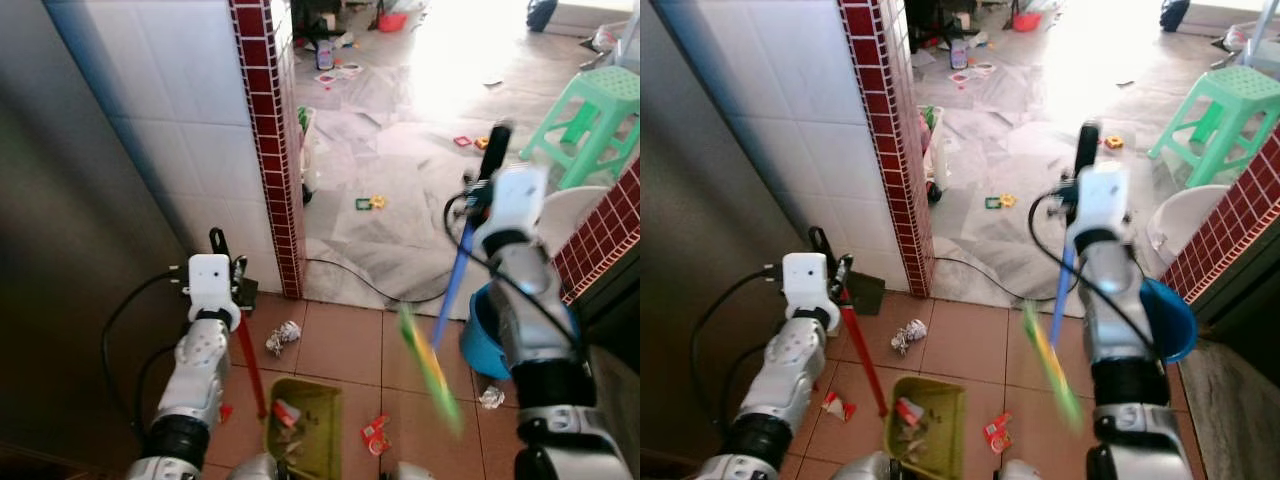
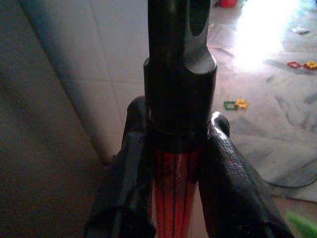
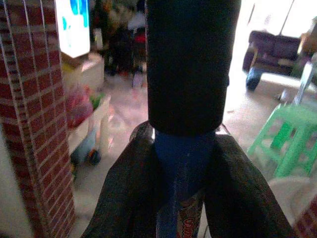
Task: Sweep floor
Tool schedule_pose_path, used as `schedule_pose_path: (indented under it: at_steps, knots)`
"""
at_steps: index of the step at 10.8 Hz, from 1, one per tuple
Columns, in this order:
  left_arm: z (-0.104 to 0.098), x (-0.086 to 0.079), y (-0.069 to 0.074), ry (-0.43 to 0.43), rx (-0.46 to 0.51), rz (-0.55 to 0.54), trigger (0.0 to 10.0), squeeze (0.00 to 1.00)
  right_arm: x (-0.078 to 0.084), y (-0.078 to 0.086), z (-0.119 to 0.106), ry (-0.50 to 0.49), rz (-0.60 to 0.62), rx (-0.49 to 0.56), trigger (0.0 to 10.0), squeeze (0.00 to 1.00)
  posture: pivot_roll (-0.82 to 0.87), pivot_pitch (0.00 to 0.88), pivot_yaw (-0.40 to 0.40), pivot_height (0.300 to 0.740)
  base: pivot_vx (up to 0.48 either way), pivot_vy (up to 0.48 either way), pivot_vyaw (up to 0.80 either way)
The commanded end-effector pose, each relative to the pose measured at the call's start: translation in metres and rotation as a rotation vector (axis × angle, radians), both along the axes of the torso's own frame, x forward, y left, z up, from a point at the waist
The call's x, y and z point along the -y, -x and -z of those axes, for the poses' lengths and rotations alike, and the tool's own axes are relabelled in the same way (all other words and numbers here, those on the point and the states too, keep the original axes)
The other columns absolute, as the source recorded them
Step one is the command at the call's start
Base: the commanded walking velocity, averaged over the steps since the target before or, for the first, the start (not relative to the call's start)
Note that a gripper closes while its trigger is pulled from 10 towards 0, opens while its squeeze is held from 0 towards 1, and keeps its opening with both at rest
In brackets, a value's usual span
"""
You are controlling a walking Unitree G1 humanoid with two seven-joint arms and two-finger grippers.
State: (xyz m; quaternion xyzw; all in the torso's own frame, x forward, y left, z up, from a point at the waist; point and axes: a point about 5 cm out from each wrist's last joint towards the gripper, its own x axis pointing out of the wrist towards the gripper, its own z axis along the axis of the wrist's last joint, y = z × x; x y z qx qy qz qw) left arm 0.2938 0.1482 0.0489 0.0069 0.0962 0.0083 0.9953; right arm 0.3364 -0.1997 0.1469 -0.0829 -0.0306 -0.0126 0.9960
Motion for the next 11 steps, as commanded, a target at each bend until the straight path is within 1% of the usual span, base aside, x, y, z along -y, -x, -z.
schedule_pose_path:
  at_steps: [1, 2, 3, 4, 5, 6, 7, 9, 10, 11]
  knots:
    - [0.006, -0.004, 0.001, -0.038, -0.052, 0.008, 10.0, 0.00, -0.006, -0.001, 0.003, -0.012, -0.019, -0.025, 10.0, 0.00, -0.10, 0.000, 0.064, 0.740, 0.000, 0.000, 0.00]
    - [0.015, 0.007, 0.003, -0.026, -0.117, 0.034, 10.0, 0.00, -0.013, -0.001, 0.012, -0.084, -0.039, -0.085, 10.0, 0.00, -0.10, 0.000, 0.063, 0.740, 0.000, 0.000, 0.00]
    - [0.021, 0.018, 0.004, 0.005, -0.158, 0.057, 10.0, 0.00, -0.019, -0.001, 0.015, -0.162, -0.042, -0.117, 10.0, 0.00, -0.10, 0.000, 0.061, 0.740, 0.000, 0.000, 0.00]
    - [0.022, 0.026, 0.004, 0.043, -0.176, 0.067, 10.0, 0.00, -0.021, -0.003, 0.014, -0.261, -0.023, -0.131, 10.0, 0.00, -0.11, 0.000, 0.062, 0.740, 0.000, 0.000, 0.00]
    - [0.020, 0.029, 0.003, 0.060, -0.173, 0.072, 10.0, 0.00, -0.024, -0.005, 0.006, -0.430, -0.023, -0.114, 10.0, 0.00, -0.11, 0.000, 0.062, 0.740, 0.000, 0.000, 0.00]
    - [0.020, 0.029, 0.003, 0.058, -0.173, 0.073, 10.0, 0.00, -0.025, -0.006, 0.000, -0.513, -0.029, -0.091, 10.0, 0.00, -0.11, 0.000, 0.062, 0.740, 0.000, 0.000, 0.00]
    - [0.020, 0.027, 0.001, 0.082, -0.180, 0.055, 10.0, 0.00, -0.024, -0.009, -0.017, -0.650, -0.046, -0.020, 10.0, 0.00, -0.11, 0.000, 0.068, 0.740, 0.000, 0.000, 0.00]
    - [0.017, 0.025, 0.000, 0.087, -0.170, 0.038, 10.0, 0.00, -0.022, -0.010, -0.027, -0.644, -0.063, 0.016, 10.0, 0.00, -0.11, 0.000, 0.068, 0.740, 0.000, 0.000, 0.00]
    - [0.013, 0.025, -0.002, 0.108, -0.146, 0.025, 10.0, 0.00, -0.021, -0.010, -0.031, -0.598, -0.086, 0.031, 10.0, 0.00, -0.11, 0.000, 0.069, 0.740, 0.000, 0.000, 0.00]
    - [0.011, 0.023, -0.003, 0.117, -0.130, 0.012, 10.0, 0.00, -0.020, -0.009, -0.038, -0.481, -0.110, 0.068, 10.0, 0.00, -0.11, 0.000, 0.069, 0.740, 0.000, 0.000, 0.00]
